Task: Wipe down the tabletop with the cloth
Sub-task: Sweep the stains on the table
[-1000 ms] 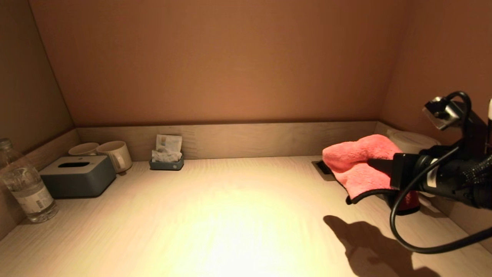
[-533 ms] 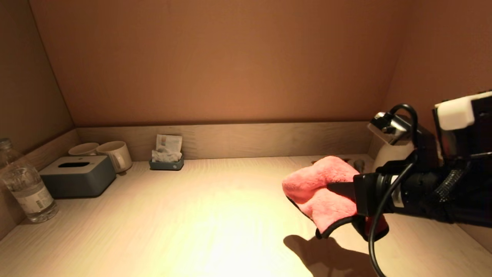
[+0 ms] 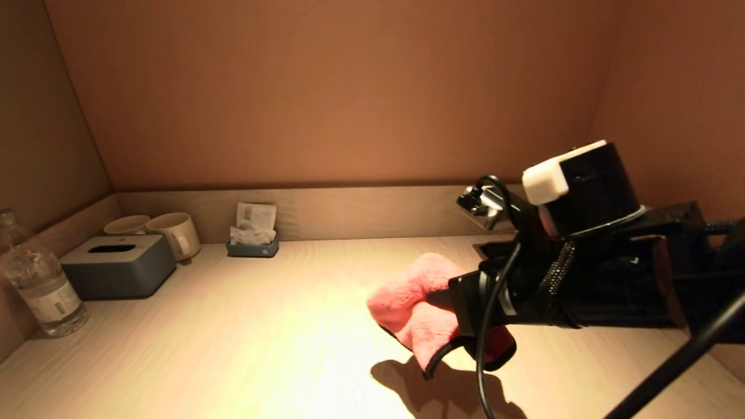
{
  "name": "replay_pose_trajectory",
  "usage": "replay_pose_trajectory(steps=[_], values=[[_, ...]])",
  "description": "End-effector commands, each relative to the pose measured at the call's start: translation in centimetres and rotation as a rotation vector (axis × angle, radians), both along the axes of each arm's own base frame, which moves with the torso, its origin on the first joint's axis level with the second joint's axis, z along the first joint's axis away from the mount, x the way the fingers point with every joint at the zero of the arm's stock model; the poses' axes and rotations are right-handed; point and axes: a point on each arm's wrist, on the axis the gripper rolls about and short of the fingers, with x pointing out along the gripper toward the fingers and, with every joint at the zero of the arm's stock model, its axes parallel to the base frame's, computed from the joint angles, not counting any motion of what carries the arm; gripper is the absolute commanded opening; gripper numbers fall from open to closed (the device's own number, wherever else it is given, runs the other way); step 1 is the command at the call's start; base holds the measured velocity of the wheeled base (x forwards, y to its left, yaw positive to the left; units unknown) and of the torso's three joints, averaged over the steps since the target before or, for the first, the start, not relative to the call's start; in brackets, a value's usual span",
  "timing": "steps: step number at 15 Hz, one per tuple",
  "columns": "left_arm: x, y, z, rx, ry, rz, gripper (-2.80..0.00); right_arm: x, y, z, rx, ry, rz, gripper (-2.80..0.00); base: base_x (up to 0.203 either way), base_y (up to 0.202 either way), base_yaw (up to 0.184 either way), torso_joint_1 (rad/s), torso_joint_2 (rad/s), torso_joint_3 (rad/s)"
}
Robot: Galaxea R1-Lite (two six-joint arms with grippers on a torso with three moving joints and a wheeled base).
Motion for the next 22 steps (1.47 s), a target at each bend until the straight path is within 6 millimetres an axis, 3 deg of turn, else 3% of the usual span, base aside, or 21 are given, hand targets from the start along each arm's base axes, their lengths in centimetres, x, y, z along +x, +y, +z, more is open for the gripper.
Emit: replay_pose_trajectory(steps=[1, 5, 11, 17, 22], values=[[0.0, 0.0, 0.0, 0.0, 0.0, -0.002, -2.8, 1.1, 2.1, -1.1, -0.024, 0.036, 0.041, -2.8, 0.0, 0.0, 0.0, 0.0, 0.0, 0.0], [0.0, 0.0, 0.0, 0.0, 0.0, 0.0, -2.8, 1.6, 5.8, -2.1, -0.043, 0.055, 0.129, -2.8, 0.0, 0.0, 0.0, 0.0, 0.0, 0.0], [0.0, 0.0, 0.0, 0.0, 0.0, 0.0, -2.8, 1.7, 9.5, -3.7, -0.087, 0.065, 0.186, -2.8, 0.0, 0.0, 0.0, 0.0, 0.0, 0.0], [0.0, 0.0, 0.0, 0.0, -0.003, 0.0, -2.8, 2.9, 11.8, -5.4, -0.111, 0.089, 0.206, -2.8, 0.0, 0.0, 0.0, 0.0, 0.0, 0.0], [0.0, 0.0, 0.0, 0.0, 0.0, 0.0, -2.8, 3.4, 12.4, -6.7, -0.134, 0.114, 0.209, -2.8, 0.0, 0.0, 0.0, 0.0, 0.0, 0.0]])
